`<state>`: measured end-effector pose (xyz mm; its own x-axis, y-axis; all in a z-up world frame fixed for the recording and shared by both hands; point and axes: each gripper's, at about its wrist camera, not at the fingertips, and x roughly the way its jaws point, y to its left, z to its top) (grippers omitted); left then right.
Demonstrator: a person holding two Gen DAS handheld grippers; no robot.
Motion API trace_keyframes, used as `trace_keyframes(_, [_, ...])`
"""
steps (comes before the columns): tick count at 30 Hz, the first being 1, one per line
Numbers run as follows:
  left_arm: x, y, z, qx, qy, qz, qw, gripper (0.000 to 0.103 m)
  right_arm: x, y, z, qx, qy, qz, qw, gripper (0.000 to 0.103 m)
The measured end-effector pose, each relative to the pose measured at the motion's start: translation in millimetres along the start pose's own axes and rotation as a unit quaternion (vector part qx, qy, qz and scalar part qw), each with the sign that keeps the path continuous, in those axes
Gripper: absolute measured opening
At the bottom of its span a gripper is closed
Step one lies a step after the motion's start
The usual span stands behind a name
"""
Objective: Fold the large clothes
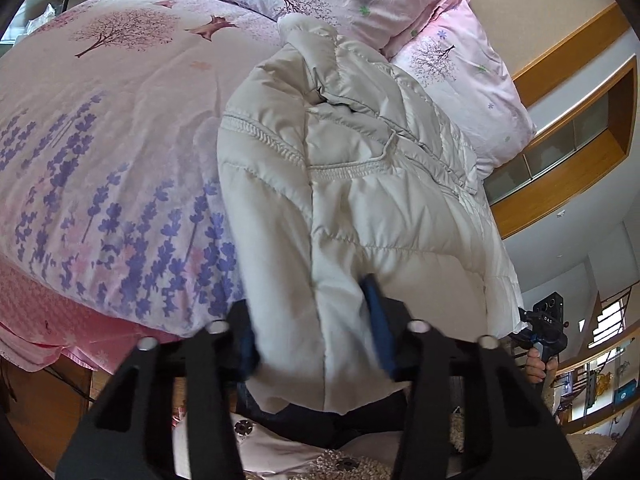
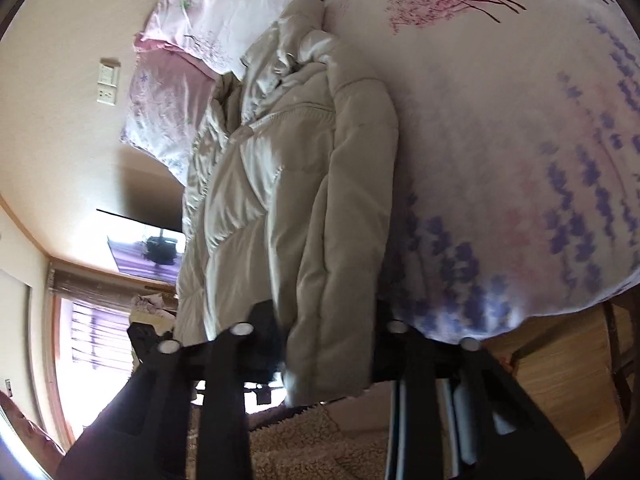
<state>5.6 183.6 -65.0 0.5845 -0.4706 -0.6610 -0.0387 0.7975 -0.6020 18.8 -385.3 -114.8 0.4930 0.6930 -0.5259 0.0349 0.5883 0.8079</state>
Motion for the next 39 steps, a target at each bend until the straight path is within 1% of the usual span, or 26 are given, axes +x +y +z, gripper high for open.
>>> trace_keyframes(1, [-2,0,0,0.0,-0.003,-0.002,1.0,0.03,-2,3,-1,-0.004,-0.008,0.005,1.0,0.021])
trace_keyframes(2, [-5,0,0,-0.001,-0.006,-0.005,1.0,0.025,-4,7,-1,-0.009,-0.016,0.009,1.0,0.02])
trace_keyframes(5, [-12,1,4,-0.006,-0.015,-0.023,0.9996,0.02,-13,20,1,-0.025,-0.039,0.018,0.999,0.017])
trace_keyframes(10, [-17,-3,9,-0.005,-0.025,-0.026,0.9993,0.016,-27,44,4,-0.052,-0.083,0.034,0.995,0.016])
trace_keyframes(13, [-27,-9,20,-0.004,-0.046,-0.039,0.9982,0.014,-35,61,10,-0.072,-0.113,0.045,0.99,0.016])
trace_keyframes(16, [-37,-18,36,0.003,-0.072,-0.052,0.9961,0.013,-40,83,20,-0.096,-0.138,0.057,0.984,0.016])
trace_keyframes(19, [-47,-32,63,0.015,-0.105,-0.061,0.9925,0.013,-41,107,36,-0.116,-0.168,0.065,0.977,0.015])
trace_keyframes(21, [-51,-40,82,0.019,-0.125,-0.063,0.99,0.013,-39,120,47,-0.125,-0.189,0.062,0.972,0.015])
trace_keyframes(24, [-52,-53,121,0.026,-0.152,-0.051,0.9868,0.013,-31,140,68,-0.141,-0.221,0.04,0.964,0.015])
trace_keyframes(26, [-46,-59,144,0.026,-0.156,-0.042,0.9864,0.013,-18,154,90,-0.143,-0.235,0.014,0.961,0.015])
trace_keyframes(29, [-25,-68,184,0.022,-0.155,-0.016,0.9875,0.013,3,172,126,-0.148,-0.24,-0.03,0.959,0.015])
trace_keyframes(32, [6,-69,225,0.003,-0.141,0.012,0.9899,0.013,31,184,156,-0.153,-0.237,-0.08,0.956,0.015])
trace_keyframes(37, [55,-58,276,-0.024,-0.113,0.046,0.9923,0.013,74,179,200,-0.135,-0.22,-0.143,0.955,0.015])
trace_keyframes(39, [71,-54,291,-0.032,-0.102,0.058,0.9926,0.013,88,175,213,-0.128,-0.211,-0.168,0.955,0.015])
